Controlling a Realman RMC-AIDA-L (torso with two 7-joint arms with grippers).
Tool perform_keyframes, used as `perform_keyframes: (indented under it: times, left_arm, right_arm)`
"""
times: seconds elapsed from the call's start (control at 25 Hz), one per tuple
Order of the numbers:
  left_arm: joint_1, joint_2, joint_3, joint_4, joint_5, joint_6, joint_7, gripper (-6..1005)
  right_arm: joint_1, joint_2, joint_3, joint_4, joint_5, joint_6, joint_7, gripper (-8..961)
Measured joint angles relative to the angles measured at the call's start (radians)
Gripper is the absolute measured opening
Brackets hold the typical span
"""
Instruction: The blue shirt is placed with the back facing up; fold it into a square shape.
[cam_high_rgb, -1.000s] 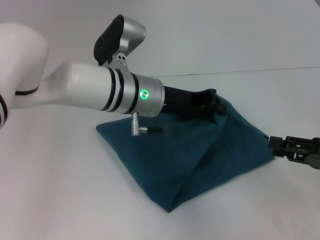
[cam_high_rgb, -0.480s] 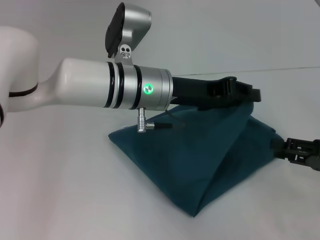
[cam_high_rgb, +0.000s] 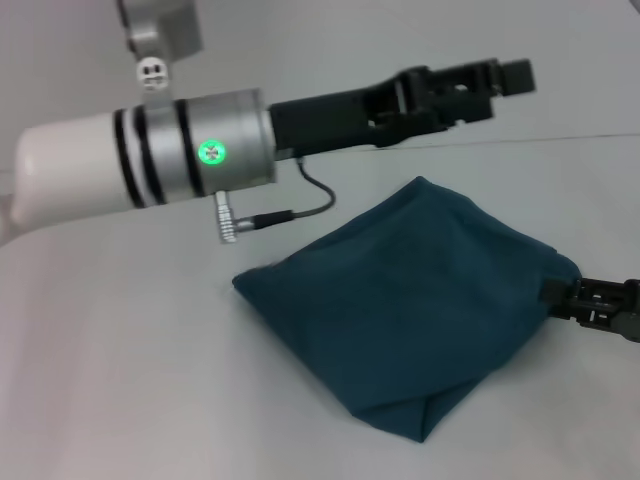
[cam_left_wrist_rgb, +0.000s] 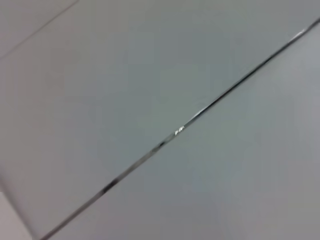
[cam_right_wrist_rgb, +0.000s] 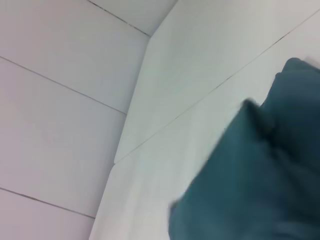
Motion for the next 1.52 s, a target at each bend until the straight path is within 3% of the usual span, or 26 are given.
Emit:
perform_keyframes:
  times: [0.48, 0.6, 0.72, 0.84, 1.0, 1.12, 1.24, 1.52]
  left_arm:
    - [0.052, 0.010, -0.003, 0.023, -0.011, -0.005, -0.024, 915]
    - [0.067, 0.026, -0.004, 0.024, -0.011, -0.005, -0.092, 936]
    - [0.129, 0.062, -0.009, 0.025, 0.002, -0.014, -0.248, 937]
    - [0.211, 0.085, -0.036, 0.028, 0.043, 0.010, -0.319, 937]
    - [0.314, 0.091, -0.166, 0.032, 0.145, 0.102, -0.346, 937]
    - [0.365, 0.084, -0.257, 0.045, 0.237, 0.177, -0.351, 936]
    - [0.392, 0.079, -0.286, 0.057, 0.293, 0.220, -0.352, 936]
    - [0.434, 0.078, -0.340, 0.069, 0.358, 0.255, -0.336, 936]
  right_arm:
    - [0.001, -0.003, 0.000, 0.010, -0.002, 0.000, 0.003, 596]
    - [0.006, -0.008, 0.000, 0.009, -0.005, -0.003, 0.010, 597]
    - [0.027, -0.033, 0.000, -0.013, -0.043, -0.025, 0.053, 597]
    - [0.067, -0.073, 0.000, -0.051, -0.091, -0.061, 0.110, 597]
    - [0.137, -0.122, -0.006, -0.125, -0.157, -0.099, 0.223, 598]
    - [0.199, -0.141, -0.029, -0.195, -0.253, -0.104, 0.313, 598]
    - [0.270, -0.138, -0.048, -0.269, -0.396, -0.114, 0.388, 598]
    - [0.406, -0.095, -0.099, -0.285, -0.651, -0.091, 0.462, 599]
